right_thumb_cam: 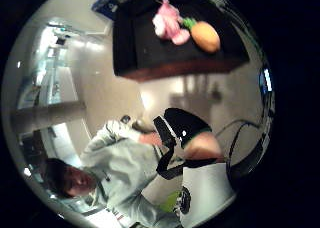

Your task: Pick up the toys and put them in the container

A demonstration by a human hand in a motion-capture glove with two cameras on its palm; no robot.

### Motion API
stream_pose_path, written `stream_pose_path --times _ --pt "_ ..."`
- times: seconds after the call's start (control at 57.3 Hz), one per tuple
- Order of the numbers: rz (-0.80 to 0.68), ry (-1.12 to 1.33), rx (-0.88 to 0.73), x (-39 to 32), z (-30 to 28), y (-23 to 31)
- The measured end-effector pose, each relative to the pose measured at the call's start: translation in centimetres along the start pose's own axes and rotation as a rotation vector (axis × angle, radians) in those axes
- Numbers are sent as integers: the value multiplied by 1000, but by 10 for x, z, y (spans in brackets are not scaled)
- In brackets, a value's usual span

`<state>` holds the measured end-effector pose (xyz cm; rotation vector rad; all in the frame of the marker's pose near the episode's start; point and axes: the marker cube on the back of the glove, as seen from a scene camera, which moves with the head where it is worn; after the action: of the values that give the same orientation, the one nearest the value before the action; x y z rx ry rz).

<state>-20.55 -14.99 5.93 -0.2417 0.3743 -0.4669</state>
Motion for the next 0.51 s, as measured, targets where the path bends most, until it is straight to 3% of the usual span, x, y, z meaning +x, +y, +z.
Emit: stream_pose_path --times 0.21,0.314,0.506 --pt "38 -149 -376 -23 85 130" --pt "62 -155 -510 -11 125 167" --pt "36 -46 -511 7 197 181"
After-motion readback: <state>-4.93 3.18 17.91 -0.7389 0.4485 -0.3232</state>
